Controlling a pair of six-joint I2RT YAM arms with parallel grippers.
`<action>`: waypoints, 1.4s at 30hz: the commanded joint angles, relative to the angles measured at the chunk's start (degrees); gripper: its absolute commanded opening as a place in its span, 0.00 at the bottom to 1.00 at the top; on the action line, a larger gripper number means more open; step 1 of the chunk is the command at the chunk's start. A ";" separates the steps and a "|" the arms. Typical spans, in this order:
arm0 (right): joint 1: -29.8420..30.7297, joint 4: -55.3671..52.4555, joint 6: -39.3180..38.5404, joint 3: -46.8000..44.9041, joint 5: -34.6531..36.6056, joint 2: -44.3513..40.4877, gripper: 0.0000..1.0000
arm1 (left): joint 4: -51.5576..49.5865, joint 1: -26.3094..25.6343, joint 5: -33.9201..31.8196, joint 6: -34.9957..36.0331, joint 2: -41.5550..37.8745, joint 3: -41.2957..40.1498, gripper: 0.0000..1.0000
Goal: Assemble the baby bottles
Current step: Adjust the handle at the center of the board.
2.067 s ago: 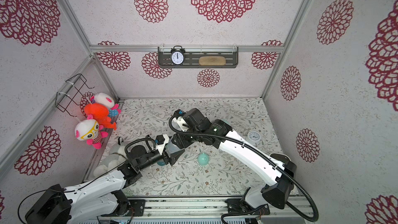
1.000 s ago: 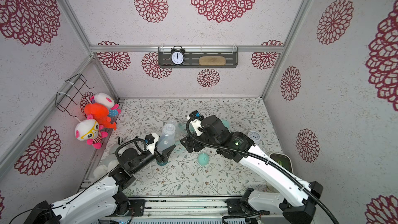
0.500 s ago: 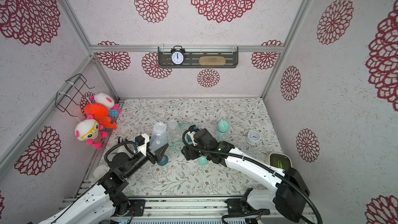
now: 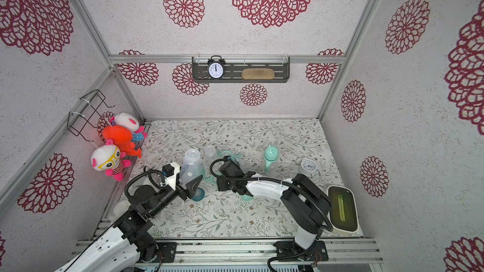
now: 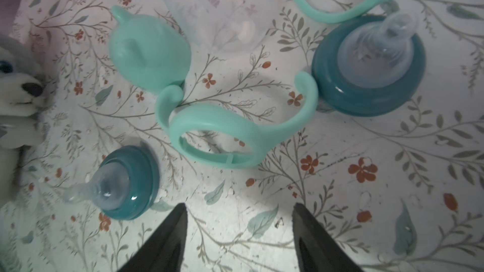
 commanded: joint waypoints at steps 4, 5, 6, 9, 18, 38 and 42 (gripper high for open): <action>1.17 3.09 5.41 2.73 9.84 2.98 0.53 | -0.66 0.31 0.57 0.15 -1.01 2.12 0.00; 1.33 3.03 5.62 3.03 10.58 3.50 0.51 | -0.84 0.34 0.62 0.20 -1.15 2.13 0.00; 1.36 2.43 6.00 3.67 11.42 4.34 0.50 | -0.92 0.39 0.59 0.26 -1.41 2.07 0.00; 1.35 1.76 6.31 5.07 13.19 6.46 0.48 | -1.20 0.34 0.51 0.29 -1.81 2.12 0.00; 0.94 -2.89 1.38 8.31 14.79 9.60 0.44 | -3.18 0.39 -0.28 0.51 -3.68 2.29 0.00; -3.43 -9.37 -15.72 8.97 11.82 8.26 0.38 | -2.53 0.32 -0.12 -0.28 -3.62 1.61 0.00; -5.13 -11.30 -20.86 10.05 10.22 7.56 0.38 | -2.40 0.38 -0.12 -0.15 -3.57 1.77 0.00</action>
